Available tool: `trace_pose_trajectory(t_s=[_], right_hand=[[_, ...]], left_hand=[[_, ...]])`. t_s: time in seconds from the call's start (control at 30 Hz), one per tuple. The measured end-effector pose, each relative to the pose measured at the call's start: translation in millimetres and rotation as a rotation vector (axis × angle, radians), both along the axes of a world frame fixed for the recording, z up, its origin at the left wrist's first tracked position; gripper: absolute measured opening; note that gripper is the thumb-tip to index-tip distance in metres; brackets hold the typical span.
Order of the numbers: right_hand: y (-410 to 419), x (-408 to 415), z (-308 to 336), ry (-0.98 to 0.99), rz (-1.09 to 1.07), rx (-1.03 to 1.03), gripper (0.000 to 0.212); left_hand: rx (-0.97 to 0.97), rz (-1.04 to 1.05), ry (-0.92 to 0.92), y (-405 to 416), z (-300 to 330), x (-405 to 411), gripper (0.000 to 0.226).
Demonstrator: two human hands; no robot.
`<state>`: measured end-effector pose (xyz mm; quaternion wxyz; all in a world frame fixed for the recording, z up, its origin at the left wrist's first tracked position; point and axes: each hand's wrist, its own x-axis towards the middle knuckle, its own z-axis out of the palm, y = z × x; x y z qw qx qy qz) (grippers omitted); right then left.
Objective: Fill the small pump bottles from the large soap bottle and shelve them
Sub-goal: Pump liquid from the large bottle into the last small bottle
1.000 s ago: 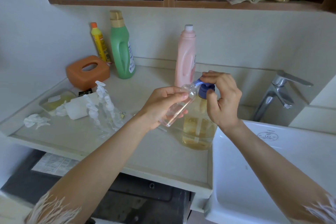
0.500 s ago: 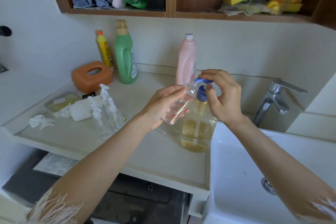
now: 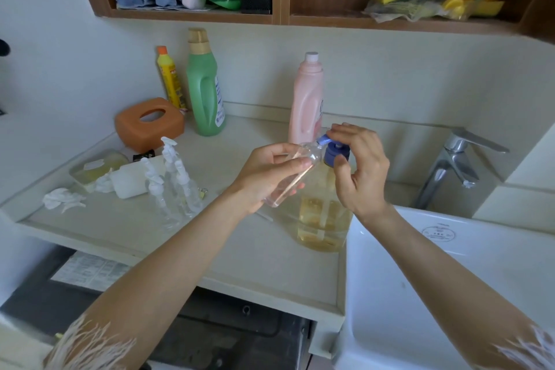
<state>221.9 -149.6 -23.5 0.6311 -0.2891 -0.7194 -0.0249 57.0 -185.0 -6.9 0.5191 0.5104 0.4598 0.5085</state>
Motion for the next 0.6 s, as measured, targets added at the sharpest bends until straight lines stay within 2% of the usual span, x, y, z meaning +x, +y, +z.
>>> trace_pose_trajectory(t_s=[0.13, 0.43, 0.6], right_hand=[[-7, 0, 4, -0.048, -0.014, -0.031, 0.035], [-5, 19, 30, -0.249, -0.008, -0.009, 0.036], [-5, 14, 11, -0.175, -0.002, 0.021, 0.038]], left_hand=[[0.032, 0.011, 0.073, 0, 3, -2, 0.011], [0.177, 0.017, 0.112, -2, 12, -2, 0.012], [0.225, 0.010, 0.108, -1, 9, -1, 0.030]])
